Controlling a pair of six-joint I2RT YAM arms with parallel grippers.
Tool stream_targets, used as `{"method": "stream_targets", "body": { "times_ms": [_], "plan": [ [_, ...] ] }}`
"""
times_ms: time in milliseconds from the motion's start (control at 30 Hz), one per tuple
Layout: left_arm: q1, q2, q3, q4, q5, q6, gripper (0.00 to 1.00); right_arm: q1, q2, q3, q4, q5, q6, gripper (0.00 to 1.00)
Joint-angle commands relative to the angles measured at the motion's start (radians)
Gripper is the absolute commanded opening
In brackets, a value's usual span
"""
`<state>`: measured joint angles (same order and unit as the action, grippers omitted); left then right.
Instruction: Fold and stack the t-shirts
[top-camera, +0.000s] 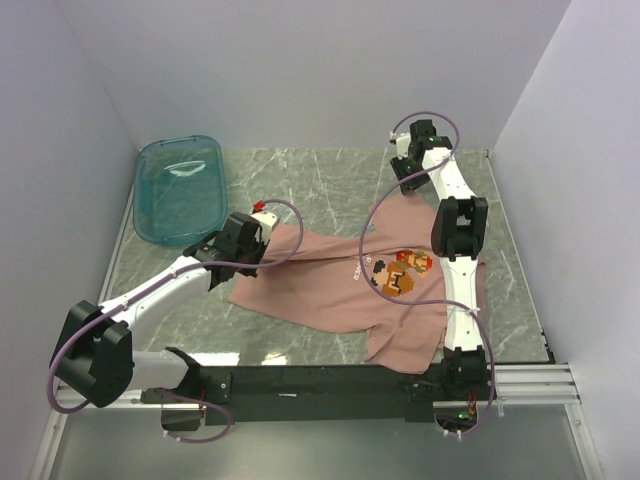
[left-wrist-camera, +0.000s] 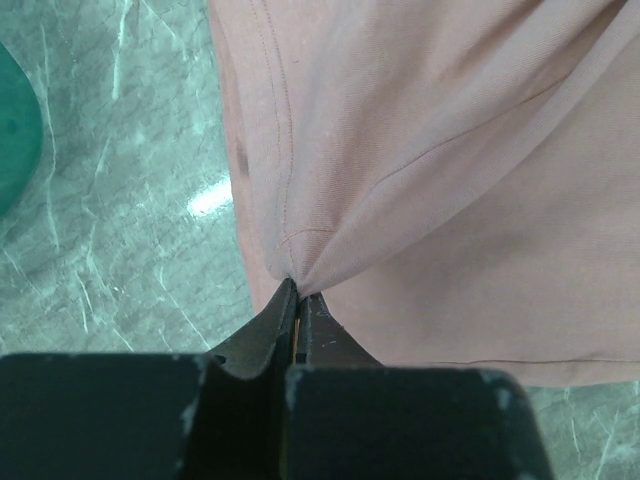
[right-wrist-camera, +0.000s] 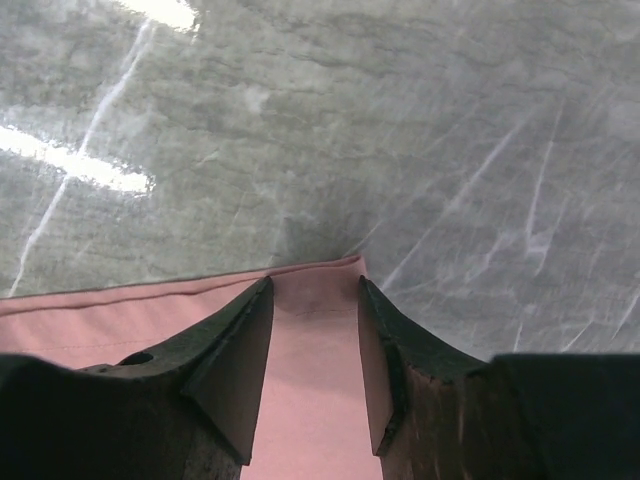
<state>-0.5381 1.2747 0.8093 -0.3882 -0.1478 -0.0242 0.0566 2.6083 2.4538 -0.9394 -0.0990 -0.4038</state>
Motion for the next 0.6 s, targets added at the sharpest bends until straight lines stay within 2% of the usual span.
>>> {"method": "stream_targets", "body": {
  "times_ms": [0,333,567],
  "plan": [
    [-0.005,0.0,0.039,-0.006,-0.01,-0.017,0.0,-0.017,0.01,0.027,0.027,0.038,0.031,0.47],
    [-0.008,0.008,0.047,-0.006,-0.01,-0.016,0.01,-0.029,0.015,0.028,-0.01,-0.013,0.028,0.49],
    [-0.008,0.011,0.053,-0.015,-0.007,-0.011,0.01,-0.027,0.033,0.028,-0.065,-0.045,0.01,0.45]
  ]
}}
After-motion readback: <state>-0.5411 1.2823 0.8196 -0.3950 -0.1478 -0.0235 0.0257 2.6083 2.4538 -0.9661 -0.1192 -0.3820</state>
